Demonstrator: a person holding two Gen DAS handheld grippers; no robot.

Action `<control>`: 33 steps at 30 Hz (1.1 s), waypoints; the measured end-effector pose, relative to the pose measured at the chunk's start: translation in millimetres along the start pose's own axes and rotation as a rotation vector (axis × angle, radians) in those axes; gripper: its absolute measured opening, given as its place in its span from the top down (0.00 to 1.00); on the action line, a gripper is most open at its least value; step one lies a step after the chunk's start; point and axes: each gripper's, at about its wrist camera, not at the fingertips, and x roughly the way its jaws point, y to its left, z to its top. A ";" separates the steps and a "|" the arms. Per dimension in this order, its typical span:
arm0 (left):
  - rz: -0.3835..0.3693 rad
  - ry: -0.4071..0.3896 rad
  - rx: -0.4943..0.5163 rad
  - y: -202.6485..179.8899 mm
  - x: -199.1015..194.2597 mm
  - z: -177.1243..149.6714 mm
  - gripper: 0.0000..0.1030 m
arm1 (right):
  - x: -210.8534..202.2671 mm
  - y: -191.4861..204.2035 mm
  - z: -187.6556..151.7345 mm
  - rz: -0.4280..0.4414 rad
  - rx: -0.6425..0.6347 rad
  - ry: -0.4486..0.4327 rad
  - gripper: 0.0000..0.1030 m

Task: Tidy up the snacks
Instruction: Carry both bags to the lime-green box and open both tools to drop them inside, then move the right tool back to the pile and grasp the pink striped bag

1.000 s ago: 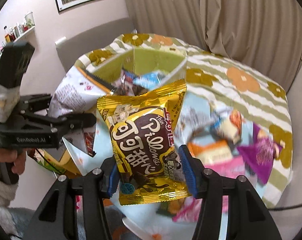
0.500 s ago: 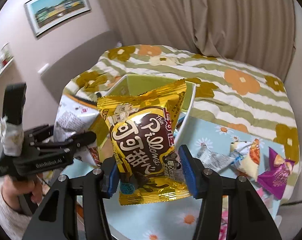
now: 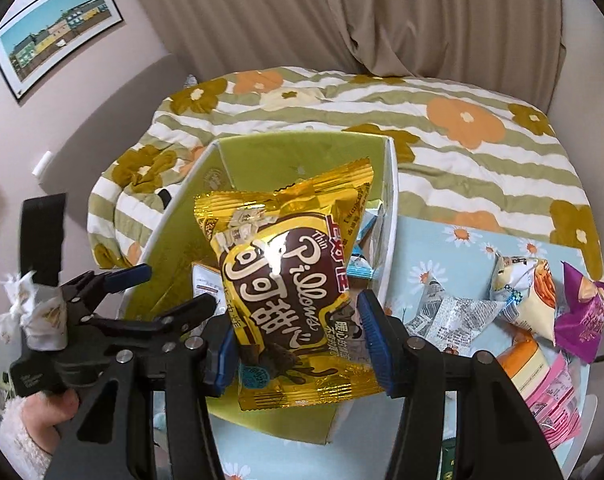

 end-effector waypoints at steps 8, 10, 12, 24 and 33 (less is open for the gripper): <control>0.000 -0.041 -0.026 15.6 -26.5 -10.8 0.05 | 14.0 12.3 7.4 0.020 0.013 0.022 0.51; 0.000 -0.052 -0.030 20.1 -31.1 -11.3 0.05 | 19.9 17.7 12.5 0.025 0.003 0.032 0.51; 0.005 -0.054 -0.032 24.7 -33.3 -11.8 0.05 | 26.8 24.4 16.8 0.029 -0.002 0.040 0.50; 0.003 -0.046 -0.047 44.0 -40.5 -20.9 0.05 | 55.5 27.6 26.1 -0.011 0.024 0.026 0.01; -0.042 -0.040 -0.026 43.5 -39.8 -27.6 0.05 | 38.8 24.6 9.6 -0.023 0.061 0.009 0.01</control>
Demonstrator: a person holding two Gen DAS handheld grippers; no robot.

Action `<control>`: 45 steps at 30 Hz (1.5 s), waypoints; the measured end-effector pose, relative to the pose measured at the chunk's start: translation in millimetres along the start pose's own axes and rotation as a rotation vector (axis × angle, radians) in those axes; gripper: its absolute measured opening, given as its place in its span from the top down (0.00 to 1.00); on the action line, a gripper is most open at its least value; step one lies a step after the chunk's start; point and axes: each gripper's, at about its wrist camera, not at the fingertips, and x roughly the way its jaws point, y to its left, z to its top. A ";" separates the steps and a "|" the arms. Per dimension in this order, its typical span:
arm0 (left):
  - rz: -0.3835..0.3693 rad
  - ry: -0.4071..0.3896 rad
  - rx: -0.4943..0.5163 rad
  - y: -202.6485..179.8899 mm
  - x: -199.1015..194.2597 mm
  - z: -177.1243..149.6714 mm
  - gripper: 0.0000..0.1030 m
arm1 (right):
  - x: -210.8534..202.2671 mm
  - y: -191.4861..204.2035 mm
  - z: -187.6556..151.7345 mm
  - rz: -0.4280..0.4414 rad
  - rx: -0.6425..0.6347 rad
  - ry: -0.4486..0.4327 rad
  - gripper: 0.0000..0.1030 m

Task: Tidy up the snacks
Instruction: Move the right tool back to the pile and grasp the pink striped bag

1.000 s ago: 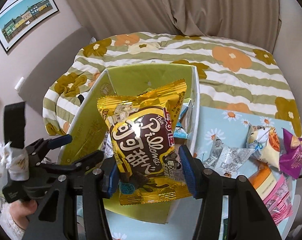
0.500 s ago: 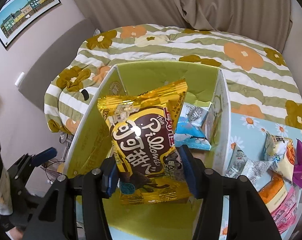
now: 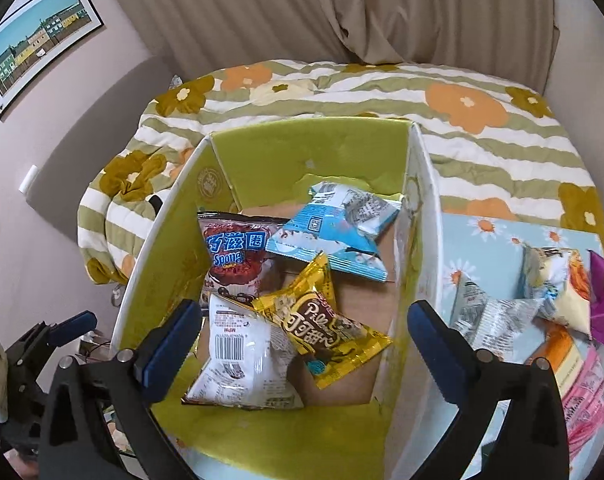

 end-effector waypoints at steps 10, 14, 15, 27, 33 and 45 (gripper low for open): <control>0.008 -0.059 0.013 -31.8 -31.0 -13.3 0.05 | -57.5 -2.1 -15.0 -0.033 -0.037 -0.094 0.01; 0.007 -0.083 0.013 -60.5 -46.1 -26.8 0.05 | -86.3 -19.8 -31.1 -0.031 -0.045 -0.121 0.01; 0.003 -0.088 0.013 -69.4 -48.8 -30.2 0.05 | -93.0 -24.8 -35.8 -0.033 -0.050 -0.129 0.01; -0.041 -0.103 0.058 -202.1 -55.1 -68.6 0.05 | -168.5 -135.0 -89.5 -0.087 -0.062 -0.174 0.01; -0.059 -0.091 0.081 -257.9 -36.2 -77.5 0.05 | -183.5 -196.6 -112.0 -0.099 -0.070 -0.156 0.01; -0.121 0.006 0.239 -328.9 40.1 -54.1 0.05 | -139.9 -267.7 -133.5 -0.065 -0.142 -0.032 0.01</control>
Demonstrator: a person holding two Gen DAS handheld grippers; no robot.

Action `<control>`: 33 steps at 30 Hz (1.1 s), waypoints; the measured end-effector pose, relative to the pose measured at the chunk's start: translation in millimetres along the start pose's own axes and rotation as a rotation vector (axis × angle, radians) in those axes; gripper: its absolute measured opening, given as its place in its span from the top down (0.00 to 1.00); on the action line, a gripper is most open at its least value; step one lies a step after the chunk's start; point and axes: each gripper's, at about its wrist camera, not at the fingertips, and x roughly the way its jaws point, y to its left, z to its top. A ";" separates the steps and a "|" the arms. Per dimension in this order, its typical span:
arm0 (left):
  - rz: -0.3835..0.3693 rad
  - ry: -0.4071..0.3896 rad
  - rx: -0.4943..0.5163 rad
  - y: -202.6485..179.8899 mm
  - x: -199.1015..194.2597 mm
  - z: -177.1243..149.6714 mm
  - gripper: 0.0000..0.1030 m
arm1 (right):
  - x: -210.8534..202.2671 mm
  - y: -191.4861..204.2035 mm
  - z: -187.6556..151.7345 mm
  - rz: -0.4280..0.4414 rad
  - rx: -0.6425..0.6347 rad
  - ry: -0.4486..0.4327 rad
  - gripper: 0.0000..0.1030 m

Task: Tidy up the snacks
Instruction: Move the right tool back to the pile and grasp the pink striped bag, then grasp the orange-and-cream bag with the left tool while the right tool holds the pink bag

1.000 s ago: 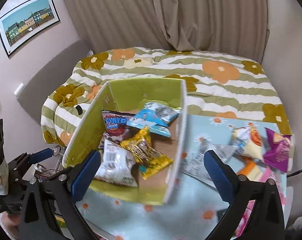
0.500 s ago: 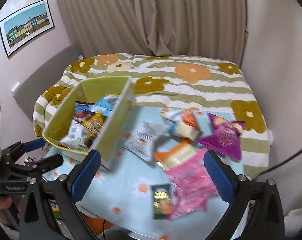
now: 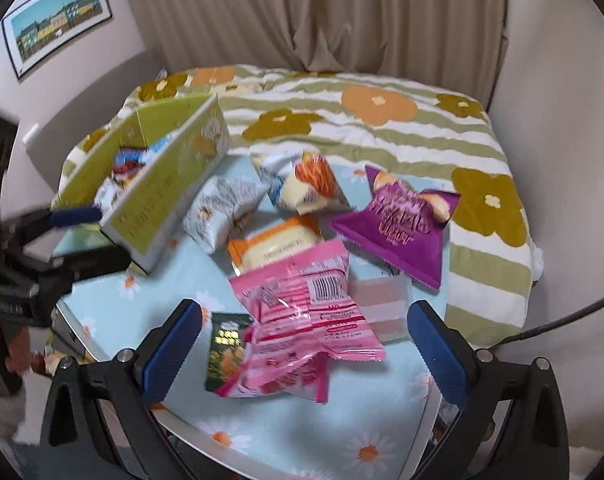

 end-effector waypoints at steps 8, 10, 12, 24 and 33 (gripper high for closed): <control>-0.031 0.101 0.081 -2.0 63.4 23.1 0.05 | 58.5 -2.5 -4.0 0.027 -0.075 0.106 0.01; -0.041 0.119 0.091 -0.8 73.0 25.4 0.05 | 70.1 -2.3 -3.9 0.027 -0.090 0.128 0.01; -0.053 0.138 0.098 -0.1 81.7 28.2 0.05 | 80.6 -2.0 -3.9 0.017 -0.110 0.153 0.01; -0.092 0.197 0.160 -6.9 114.7 44.0 0.05 | 91.1 1.1 -12.6 0.002 -0.155 0.178 0.34; -0.114 0.239 0.210 -18.1 132.2 45.8 0.05 | 73.4 -9.9 -20.5 -0.021 -0.074 0.169 0.38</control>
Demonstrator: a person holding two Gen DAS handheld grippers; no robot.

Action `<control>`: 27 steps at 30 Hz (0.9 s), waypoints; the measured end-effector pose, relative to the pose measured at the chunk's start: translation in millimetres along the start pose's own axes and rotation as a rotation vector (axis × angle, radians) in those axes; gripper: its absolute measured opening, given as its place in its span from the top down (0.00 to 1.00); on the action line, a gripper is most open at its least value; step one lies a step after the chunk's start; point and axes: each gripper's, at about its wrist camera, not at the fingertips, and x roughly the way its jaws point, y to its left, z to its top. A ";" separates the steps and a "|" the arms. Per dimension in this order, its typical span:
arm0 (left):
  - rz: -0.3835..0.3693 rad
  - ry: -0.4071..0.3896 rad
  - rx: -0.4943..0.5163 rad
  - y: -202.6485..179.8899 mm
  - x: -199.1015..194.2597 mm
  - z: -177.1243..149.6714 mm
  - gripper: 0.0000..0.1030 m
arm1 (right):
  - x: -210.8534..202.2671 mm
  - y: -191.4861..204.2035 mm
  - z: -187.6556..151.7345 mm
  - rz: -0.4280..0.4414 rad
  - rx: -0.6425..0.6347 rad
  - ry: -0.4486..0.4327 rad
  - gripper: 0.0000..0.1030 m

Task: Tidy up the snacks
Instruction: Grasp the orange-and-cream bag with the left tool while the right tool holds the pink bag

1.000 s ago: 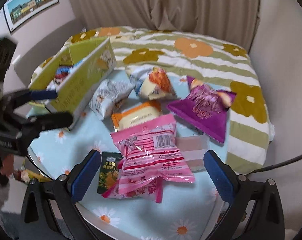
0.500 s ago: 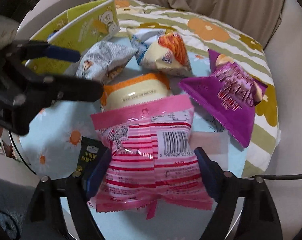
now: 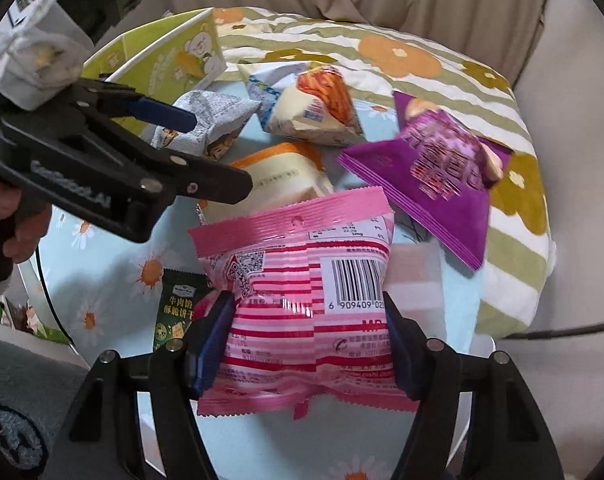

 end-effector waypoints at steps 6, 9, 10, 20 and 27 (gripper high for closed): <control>-0.003 0.040 0.059 -11.8 19.4 3.3 0.05 | -4.6 -8.8 -12.0 -0.016 0.037 0.019 0.37; -0.010 0.062 0.091 -17.3 32.4 5.9 0.08 | -4.4 -11.7 -16.4 -0.019 0.050 0.027 0.37; -0.012 0.072 0.099 -18.6 37.0 6.3 0.12 | -4.5 -11.8 -16.6 -0.020 0.053 0.027 0.37; -0.032 0.088 0.126 -23.4 48.2 7.1 0.42 | -4.5 -10.4 -16.3 -0.027 0.056 0.022 0.37; -0.014 0.076 0.115 -29.3 32.1 -5.9 0.42 | -8.9 -11.4 -18.8 -0.025 0.072 0.012 0.37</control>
